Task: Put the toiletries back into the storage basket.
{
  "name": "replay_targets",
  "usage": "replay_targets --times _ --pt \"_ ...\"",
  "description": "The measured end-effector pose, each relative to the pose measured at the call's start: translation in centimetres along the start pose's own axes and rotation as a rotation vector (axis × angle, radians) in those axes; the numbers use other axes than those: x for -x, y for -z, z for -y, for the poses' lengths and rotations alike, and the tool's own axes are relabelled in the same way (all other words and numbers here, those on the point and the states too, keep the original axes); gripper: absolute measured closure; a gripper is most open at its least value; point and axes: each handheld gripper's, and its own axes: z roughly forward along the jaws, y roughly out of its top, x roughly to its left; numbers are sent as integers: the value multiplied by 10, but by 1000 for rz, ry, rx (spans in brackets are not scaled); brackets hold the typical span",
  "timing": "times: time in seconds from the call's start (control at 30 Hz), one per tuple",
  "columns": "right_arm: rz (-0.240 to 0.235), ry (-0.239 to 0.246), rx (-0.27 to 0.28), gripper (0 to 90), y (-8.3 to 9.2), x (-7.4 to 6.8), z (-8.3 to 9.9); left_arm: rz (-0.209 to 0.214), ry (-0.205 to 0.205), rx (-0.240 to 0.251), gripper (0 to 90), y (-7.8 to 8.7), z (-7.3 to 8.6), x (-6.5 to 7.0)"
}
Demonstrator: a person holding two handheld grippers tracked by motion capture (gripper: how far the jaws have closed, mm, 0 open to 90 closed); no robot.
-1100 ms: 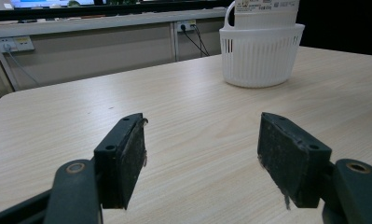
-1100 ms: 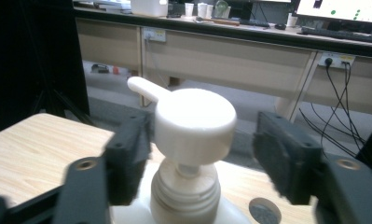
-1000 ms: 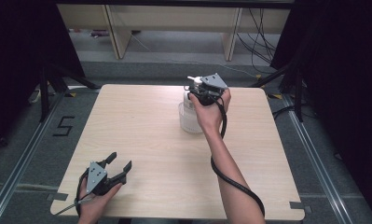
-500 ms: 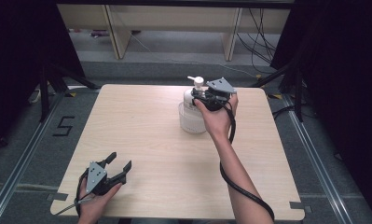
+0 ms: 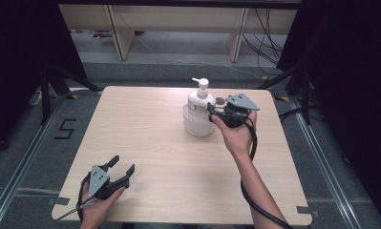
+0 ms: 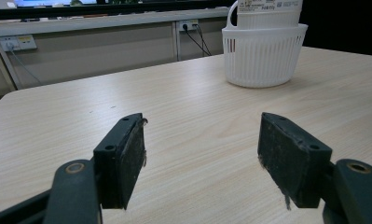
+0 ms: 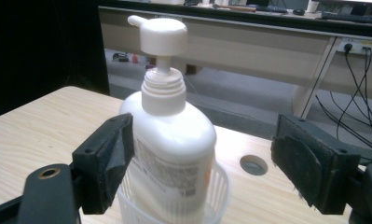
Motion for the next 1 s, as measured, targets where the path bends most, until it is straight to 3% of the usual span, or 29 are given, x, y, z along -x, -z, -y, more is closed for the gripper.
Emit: replay_targets --times 0.3,0.5,0.6,0.67,0.77,0.87,0.93,1.0 --pt "-1 5 -8 221 24 9 19 2 -7 0 313 0 0 0" --pt "5 31 -20 222 45 26 41 0 -8 -3 313 0 0 0" --pt "23 1 -33 221 55 32 51 -1 -8 -4 313 0 0 0" --pt "22 22 -37 221 58 36 54 -1 -8 -5 313 0 0 0" --pt "40 -4 -55 221 70 45 69 -1 -9 -5 313 0 0 0" --pt "43 0 -64 227 79 52 81 -1 -11 -6 313 0 0 0" --pt "32 -38 -77 246 83 54 88 -2 -8 -5 313 0 0 0" --pt "20 -46 -88 248 87 56 97 -3 -6 -5 313 0 0 0"
